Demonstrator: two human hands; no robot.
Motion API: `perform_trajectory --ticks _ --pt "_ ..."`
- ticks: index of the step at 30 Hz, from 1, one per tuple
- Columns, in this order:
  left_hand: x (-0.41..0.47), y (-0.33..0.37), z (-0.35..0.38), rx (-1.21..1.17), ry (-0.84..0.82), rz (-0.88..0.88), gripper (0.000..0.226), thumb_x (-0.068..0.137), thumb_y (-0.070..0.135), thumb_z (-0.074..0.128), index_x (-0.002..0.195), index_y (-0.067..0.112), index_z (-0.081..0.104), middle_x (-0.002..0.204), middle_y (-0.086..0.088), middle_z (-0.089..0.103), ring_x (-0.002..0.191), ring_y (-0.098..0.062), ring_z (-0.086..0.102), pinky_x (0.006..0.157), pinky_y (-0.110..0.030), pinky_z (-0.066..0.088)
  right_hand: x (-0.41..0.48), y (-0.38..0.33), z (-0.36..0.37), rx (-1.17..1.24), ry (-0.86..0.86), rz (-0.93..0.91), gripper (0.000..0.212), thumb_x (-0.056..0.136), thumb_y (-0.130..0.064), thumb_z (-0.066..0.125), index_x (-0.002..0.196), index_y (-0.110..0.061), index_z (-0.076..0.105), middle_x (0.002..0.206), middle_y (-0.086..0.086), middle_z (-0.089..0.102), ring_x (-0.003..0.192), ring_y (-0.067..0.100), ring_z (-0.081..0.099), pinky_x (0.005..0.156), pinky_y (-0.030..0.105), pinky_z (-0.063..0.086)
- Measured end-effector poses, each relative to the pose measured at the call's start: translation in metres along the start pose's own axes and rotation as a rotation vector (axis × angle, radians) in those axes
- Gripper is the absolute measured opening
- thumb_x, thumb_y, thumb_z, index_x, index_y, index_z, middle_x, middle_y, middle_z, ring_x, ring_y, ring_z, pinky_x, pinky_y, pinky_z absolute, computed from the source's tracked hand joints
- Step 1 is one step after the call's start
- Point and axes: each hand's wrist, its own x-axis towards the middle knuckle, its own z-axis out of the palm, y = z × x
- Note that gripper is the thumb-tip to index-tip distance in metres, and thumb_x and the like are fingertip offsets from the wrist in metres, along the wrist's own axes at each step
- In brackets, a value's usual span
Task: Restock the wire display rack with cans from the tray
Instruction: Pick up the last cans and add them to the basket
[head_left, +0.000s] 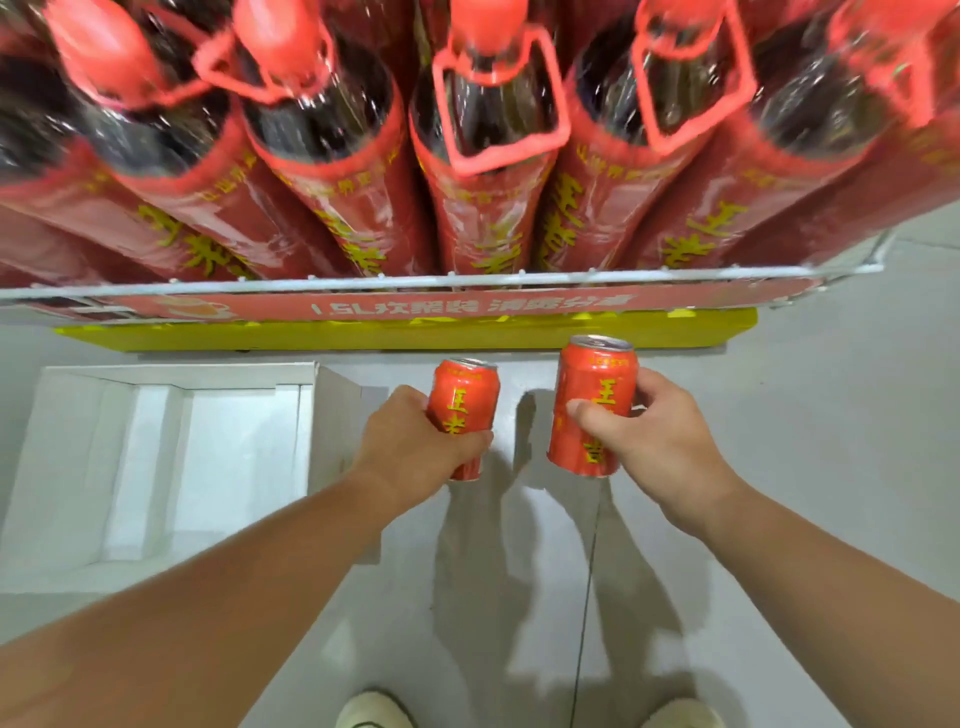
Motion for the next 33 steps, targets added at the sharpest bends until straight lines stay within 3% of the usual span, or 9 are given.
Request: perform_trajectory --ticks 3,6,10,14,19,22,26,30,33 --pt "-0.040 0.027 -0.039 -0.069 0.015 -0.009 0.051 0.059 0.054 0.086 0.094 0.023 0.067 0.086 0.002 0.072 0.081 -0.015 0.070 0.069 -0.030 0.056 -0.038 -0.043 -0.012 0.017 -0.003 0.005 0.022 0.078 -0.024 0.081 0.096 -0.025 0.068 0.080 -0.009 0.069 0.065 -0.002 0.064 0.068 0.027 0.052" --pt "-0.085 0.057 -0.086 -0.117 0.021 0.033 0.050 0.053 0.058 0.082 0.089 0.025 0.075 0.084 0.003 0.076 0.081 -0.018 0.073 0.080 -0.040 0.061 -0.075 -0.095 -0.025 0.008 0.005 -0.024 0.021 0.077 -0.027 0.081 0.095 -0.026 0.068 0.083 -0.011 0.070 0.072 0.002 0.066 0.068 0.025 0.050" --pt "-0.141 0.107 -0.153 -0.146 0.089 0.095 0.037 0.062 0.047 0.088 0.084 0.022 0.071 0.080 0.004 0.074 0.078 -0.016 0.071 0.075 -0.034 0.059 -0.118 -0.175 -0.044 0.006 -0.009 -0.078 0.019 0.077 -0.025 0.080 0.092 -0.025 0.068 0.080 -0.011 0.071 0.064 -0.005 0.064 0.063 0.020 0.048" --pt "-0.197 0.153 -0.222 -0.187 0.140 0.172 0.037 0.064 0.038 0.090 0.089 0.023 0.067 0.082 0.007 0.074 0.078 -0.012 0.071 0.079 -0.035 0.059 -0.165 -0.260 -0.063 0.021 -0.007 -0.123 0.024 0.077 -0.020 0.080 0.096 -0.021 0.067 0.087 -0.005 0.074 0.073 0.004 0.069 0.069 0.027 0.055" --pt "-0.271 0.214 -0.317 -0.136 0.236 0.304 0.037 0.065 0.043 0.090 0.089 0.026 0.068 0.077 0.010 0.072 0.068 0.003 0.065 0.059 -0.012 0.047 -0.226 -0.374 -0.079 -0.014 0.001 -0.231 0.025 0.073 -0.027 0.081 0.095 -0.020 0.070 0.086 -0.004 0.076 0.082 0.014 0.073 0.082 0.042 0.060" --pt "-0.311 0.256 -0.379 -0.139 0.320 0.374 0.039 0.062 0.046 0.092 0.084 0.028 0.065 0.075 0.010 0.071 0.067 0.001 0.067 0.061 -0.018 0.052 -0.261 -0.448 -0.087 -0.021 -0.001 -0.303 0.027 0.070 -0.032 0.081 0.091 -0.020 0.068 0.084 -0.004 0.076 0.080 0.015 0.073 0.081 0.044 0.060" --pt "-0.369 0.306 -0.465 -0.149 0.415 0.470 0.039 0.065 0.047 0.090 0.090 0.026 0.070 0.077 0.010 0.073 0.069 -0.002 0.067 0.062 -0.021 0.047 -0.316 -0.541 -0.102 0.002 0.019 -0.395 0.038 0.062 -0.045 0.077 0.093 -0.024 0.066 0.085 -0.004 0.076 0.079 0.016 0.073 0.079 0.046 0.060" --pt "-0.430 0.340 -0.547 -0.181 0.478 0.541 0.038 0.066 0.042 0.091 0.093 0.026 0.069 0.078 0.011 0.073 0.067 0.007 0.065 0.055 -0.007 0.044 -0.375 -0.627 -0.119 -0.010 0.022 -0.483 0.032 0.069 -0.041 0.078 0.094 -0.025 0.065 0.082 -0.005 0.075 0.076 0.013 0.072 0.078 0.043 0.060" --pt "-0.468 0.360 -0.606 -0.198 0.534 0.593 0.037 0.065 0.039 0.092 0.092 0.024 0.071 0.075 0.010 0.074 0.064 0.005 0.067 0.061 -0.017 0.051 -0.414 -0.688 -0.126 -0.044 0.040 -0.562 0.038 0.064 -0.047 0.076 0.092 -0.025 0.064 0.082 -0.005 0.074 0.074 0.014 0.072 0.076 0.044 0.060"
